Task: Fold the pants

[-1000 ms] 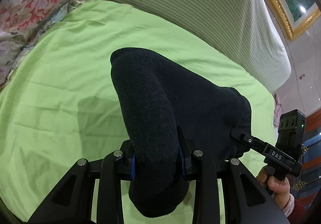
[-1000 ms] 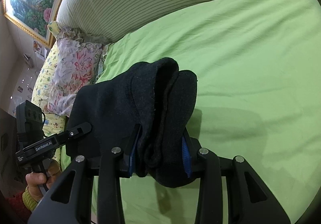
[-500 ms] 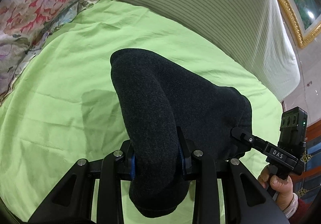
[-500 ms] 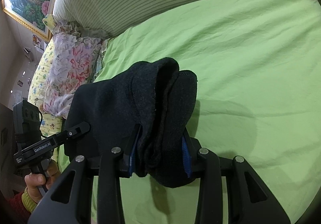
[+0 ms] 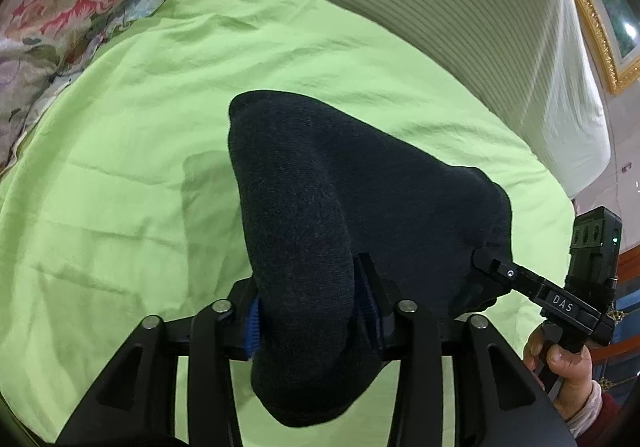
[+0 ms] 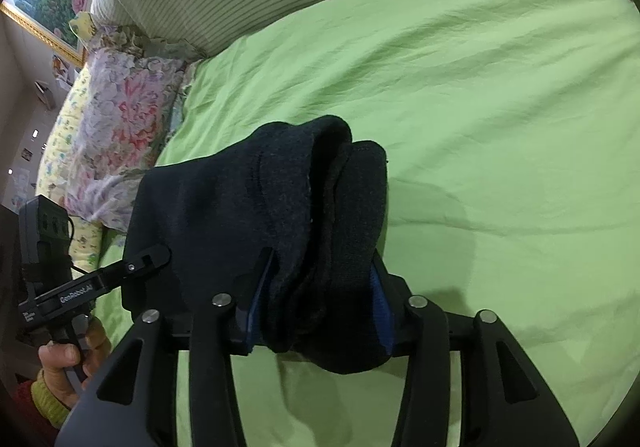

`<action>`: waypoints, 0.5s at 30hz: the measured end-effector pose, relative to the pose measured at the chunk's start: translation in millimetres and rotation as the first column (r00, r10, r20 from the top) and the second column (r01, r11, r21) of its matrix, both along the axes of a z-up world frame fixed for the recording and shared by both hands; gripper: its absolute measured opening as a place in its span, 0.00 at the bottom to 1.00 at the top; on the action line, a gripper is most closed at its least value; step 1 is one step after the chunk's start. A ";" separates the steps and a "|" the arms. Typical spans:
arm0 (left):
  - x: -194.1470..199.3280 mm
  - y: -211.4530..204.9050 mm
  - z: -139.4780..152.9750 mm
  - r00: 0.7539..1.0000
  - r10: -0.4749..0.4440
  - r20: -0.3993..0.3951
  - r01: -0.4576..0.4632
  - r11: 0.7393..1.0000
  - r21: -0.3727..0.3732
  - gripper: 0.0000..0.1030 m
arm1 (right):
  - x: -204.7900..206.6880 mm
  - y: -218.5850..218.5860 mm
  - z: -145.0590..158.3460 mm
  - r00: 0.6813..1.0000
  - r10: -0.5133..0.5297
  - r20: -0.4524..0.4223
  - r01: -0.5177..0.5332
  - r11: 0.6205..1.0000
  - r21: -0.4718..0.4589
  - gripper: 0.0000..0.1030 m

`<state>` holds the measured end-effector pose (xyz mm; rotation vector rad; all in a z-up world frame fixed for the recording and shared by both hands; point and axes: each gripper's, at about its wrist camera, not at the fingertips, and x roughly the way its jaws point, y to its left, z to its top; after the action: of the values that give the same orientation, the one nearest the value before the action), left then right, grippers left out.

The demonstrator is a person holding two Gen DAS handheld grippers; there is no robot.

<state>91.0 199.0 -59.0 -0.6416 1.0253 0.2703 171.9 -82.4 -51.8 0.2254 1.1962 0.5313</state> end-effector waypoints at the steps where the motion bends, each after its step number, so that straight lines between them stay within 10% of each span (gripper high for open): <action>1: -0.8 0.5 -3.1 1.000 0.004 -0.005 -0.004 1.000 0.001 0.46 | -0.5 -0.4 -1.0 1.000 -0.001 0.005 0.001 1.000 -0.010 0.48; 15: -17.2 6.6 -14.5 0.999 0.046 0.014 -0.046 0.998 0.034 0.73 | -3.1 -8.6 -7.2 0.995 0.001 0.096 0.005 0.998 -0.060 0.70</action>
<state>73.8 205.6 -73.5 -0.6358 0.9924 0.3229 168.8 -91.0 -59.0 0.1481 1.1170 0.4983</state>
